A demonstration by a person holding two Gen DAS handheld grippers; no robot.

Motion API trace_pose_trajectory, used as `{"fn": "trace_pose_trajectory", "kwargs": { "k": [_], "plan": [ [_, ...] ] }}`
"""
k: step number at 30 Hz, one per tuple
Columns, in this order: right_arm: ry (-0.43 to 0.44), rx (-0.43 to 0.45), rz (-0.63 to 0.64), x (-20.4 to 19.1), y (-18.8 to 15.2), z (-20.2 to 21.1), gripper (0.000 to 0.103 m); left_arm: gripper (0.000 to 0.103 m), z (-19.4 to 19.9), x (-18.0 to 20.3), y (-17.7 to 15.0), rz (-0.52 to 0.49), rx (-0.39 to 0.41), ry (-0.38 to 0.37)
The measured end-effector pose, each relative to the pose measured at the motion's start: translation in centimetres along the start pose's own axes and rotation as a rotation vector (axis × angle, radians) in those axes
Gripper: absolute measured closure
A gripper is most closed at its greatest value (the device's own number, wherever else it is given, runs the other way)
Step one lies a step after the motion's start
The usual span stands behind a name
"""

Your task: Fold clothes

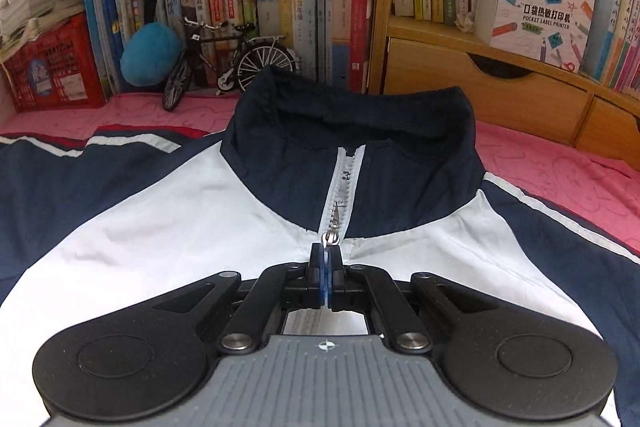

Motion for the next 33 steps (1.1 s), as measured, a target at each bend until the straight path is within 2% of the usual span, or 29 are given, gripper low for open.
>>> {"fn": "trace_pose_trajectory", "kwargs": {
  "k": [9,14,20,26,28,31,33],
  "plan": [
    [-0.025,0.072,0.035,-0.3,0.0,-0.8,0.101,0.0,-0.3,0.5,-0.1,-0.017,-0.013,0.018],
    [-0.065,0.116,0.052,-1.0,1.3,-2.7,0.1,0.0,-0.5,0.8,-0.1,-0.019,-0.015,0.022],
    [-0.047,0.136,0.056,-0.6,1.9,-3.5,0.101,0.0,-0.6,1.0,0.0,-0.021,-0.016,0.024],
    [-0.069,0.155,0.029,-1.1,4.2,-5.6,0.101,0.0,-0.6,1.0,0.0,-0.014,-0.014,0.023],
    [-0.06,0.15,0.025,-1.0,4.4,-5.6,0.098,0.0,-0.6,1.0,-0.1,-0.013,-0.012,0.021],
    [0.015,0.171,-0.024,0.2,4.4,-3.8,0.091,0.0,-0.6,1.0,-0.1,-0.01,-0.009,0.016],
    [0.057,0.186,-0.042,1.1,4.3,-2.0,0.072,0.0,-0.4,1.0,-0.2,-0.01,-0.008,0.016]
  ]
}}
Point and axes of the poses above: each gripper's, at about its wrist camera, not at the fingertips, and z roughly against the way its jaws point, x to its right, y to its top, the point moved 3 cm from there along -z, roughly the way its jaws point, and after that the axes turned 14 degrees about -z, right-handed, at the moved point
